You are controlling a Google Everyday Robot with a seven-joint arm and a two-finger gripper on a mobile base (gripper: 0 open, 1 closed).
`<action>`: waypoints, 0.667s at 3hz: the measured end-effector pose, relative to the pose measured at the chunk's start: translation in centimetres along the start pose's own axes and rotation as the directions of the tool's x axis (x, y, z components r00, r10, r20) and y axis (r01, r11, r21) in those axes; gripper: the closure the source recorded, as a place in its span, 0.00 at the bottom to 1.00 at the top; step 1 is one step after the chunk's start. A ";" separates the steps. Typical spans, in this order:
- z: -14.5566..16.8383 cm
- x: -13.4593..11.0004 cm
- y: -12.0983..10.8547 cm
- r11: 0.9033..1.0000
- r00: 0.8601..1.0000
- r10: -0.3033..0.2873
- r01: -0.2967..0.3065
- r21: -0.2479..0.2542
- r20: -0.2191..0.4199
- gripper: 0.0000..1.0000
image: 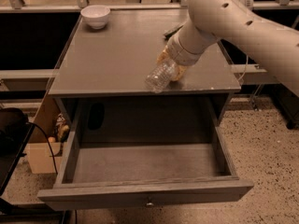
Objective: Pick water bottle from top drawer and place on counter
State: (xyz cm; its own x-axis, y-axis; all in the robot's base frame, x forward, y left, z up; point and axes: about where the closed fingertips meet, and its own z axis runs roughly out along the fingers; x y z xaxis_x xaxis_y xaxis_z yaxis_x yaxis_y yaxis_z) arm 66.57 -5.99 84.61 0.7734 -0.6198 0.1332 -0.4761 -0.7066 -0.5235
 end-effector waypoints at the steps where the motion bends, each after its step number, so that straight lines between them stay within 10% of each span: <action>1: 0.3 0.5 0.2 1.000 0.999 0.026 -0.027 -0.017 -0.035 1.00; 2: 0.3 0.9 0.4 0.998 0.996 0.051 -0.054 -0.033 -0.071 1.00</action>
Offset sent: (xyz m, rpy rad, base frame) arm 0.0089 -0.0150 -0.0015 -0.0623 -0.0226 -0.1454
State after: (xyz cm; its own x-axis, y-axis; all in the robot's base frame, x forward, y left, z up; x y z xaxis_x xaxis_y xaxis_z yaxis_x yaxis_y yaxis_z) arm 67.18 -6.71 84.25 0.7160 -0.6781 0.1659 -0.5305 -0.6830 -0.5021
